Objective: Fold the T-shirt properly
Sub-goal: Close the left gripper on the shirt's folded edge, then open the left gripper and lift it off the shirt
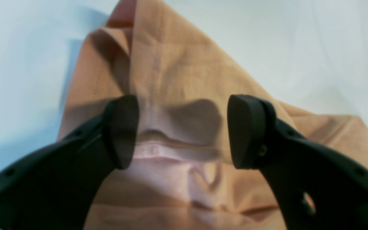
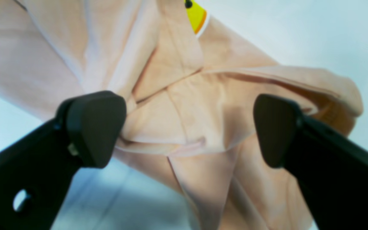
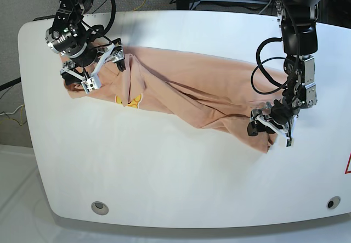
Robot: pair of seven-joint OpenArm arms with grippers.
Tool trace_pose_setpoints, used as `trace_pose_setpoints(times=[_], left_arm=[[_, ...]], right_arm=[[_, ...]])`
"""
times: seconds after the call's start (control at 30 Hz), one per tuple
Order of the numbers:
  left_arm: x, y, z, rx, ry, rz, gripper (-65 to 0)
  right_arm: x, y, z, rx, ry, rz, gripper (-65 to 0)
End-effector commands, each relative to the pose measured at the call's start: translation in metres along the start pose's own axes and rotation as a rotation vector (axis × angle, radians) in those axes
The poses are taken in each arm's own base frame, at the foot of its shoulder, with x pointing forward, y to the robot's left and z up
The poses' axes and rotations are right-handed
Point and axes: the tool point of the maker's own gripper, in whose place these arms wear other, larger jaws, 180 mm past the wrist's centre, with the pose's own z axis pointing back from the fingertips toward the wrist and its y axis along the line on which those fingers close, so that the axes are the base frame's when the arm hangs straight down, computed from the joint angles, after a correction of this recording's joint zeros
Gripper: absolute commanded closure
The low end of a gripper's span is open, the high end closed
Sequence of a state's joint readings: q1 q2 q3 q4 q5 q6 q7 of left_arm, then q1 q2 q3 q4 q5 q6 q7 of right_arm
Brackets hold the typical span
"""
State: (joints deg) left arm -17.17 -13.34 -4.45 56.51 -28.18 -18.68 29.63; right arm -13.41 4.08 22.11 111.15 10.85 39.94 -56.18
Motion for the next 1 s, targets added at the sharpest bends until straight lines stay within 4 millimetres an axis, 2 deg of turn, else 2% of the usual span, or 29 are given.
trace_pose_setpoints(times=[0.0,0.47,0.57,0.6,0.7,0.77,0.97], left_arm=[[0.0197,0.0009,0.0010,0.011,-0.050,-0.001,-40.1],[0.0207,0.0027,0.0006,0.025,-0.049,0.006,-38.7],[0.0207,0.0027,0.0006,0.025,-0.049,0.006,-29.2],[0.0207,0.0027,0.0006,0.025,-0.049,0.006,-22.1],[0.0207,0.0027,0.0006,0.025,-0.049,0.006,-10.2],[0.0207,0.0027,0.0006,0.025,-0.049,0.006,-6.9],[0.0207,0.0027,0.0006,0.025,-0.049,0.006,-6.1]], right_arm=[[0.0111,-0.0028,0.0038,-0.006,-0.041,0.010,-65.0],[0.0124,-0.0032,0.0037,-0.007,-0.044,0.011,-65.0],[0.0127,-0.0029,0.0037,-0.005,-0.046,0.009,-65.0],[0.0127,-0.0029,0.0037,-0.005,-0.046,0.009,-65.0],[0.0121,-0.0027,0.0037,-0.004,-0.044,0.009,-65.0],[0.0115,-0.0025,0.0038,-0.004,-0.043,0.009,-65.0],[0.0108,-0.0023,0.0038,-0.003,-0.041,0.008,-65.0]])
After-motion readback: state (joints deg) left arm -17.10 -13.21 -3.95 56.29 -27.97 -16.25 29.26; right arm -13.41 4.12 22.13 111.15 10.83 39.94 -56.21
